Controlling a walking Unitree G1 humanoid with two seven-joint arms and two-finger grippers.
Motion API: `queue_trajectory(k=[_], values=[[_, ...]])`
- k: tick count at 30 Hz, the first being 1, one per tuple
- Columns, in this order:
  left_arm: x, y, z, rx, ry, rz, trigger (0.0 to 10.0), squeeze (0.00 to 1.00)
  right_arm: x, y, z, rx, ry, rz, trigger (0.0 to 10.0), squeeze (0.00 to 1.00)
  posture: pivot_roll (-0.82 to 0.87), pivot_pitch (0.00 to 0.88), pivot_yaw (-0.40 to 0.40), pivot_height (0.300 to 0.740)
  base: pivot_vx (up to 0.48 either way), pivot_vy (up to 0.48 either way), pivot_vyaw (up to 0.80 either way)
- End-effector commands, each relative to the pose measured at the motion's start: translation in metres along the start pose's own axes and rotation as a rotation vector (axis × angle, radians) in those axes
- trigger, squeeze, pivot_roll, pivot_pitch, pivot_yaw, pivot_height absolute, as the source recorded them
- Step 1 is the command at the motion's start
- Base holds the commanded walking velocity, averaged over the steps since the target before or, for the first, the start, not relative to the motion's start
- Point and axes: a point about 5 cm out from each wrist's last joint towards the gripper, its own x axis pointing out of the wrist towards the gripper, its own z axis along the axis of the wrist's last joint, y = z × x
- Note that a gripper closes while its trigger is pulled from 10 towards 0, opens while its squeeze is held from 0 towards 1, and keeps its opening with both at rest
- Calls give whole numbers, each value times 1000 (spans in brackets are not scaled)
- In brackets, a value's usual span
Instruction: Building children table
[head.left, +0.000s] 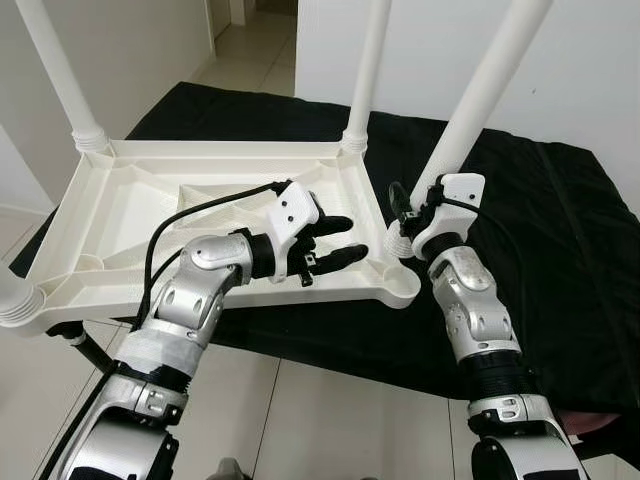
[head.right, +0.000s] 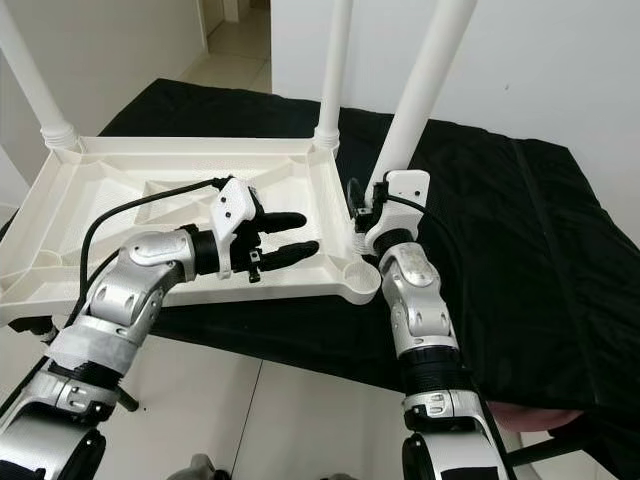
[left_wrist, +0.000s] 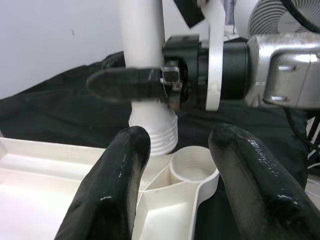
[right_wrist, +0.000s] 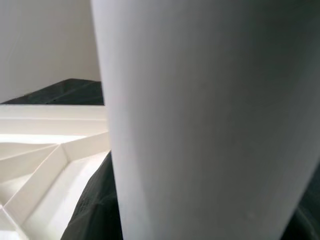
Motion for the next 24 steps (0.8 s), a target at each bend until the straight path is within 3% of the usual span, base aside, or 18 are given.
queue_trajectory(k=[1, 12, 24], values=[[-6, 17, -5, -21, 21, 452, 10000, 0, -2, 4, -6, -8, 11, 23, 10000, 0, 19, 0, -71, 740, 0, 0, 0], [-6, 7, -10, -71, 30, 457, 10000, 0, -8, 8, -7, -44, 14, 62, 10000, 0, 17, 0, -80, 740, 0, 0, 0], [-10, 2, -15, -116, 25, 510, 10000, 0, -19, 1, -4, -65, 0, 46, 10000, 0, -1, 0, -76, 740, 0, 0, 0]])
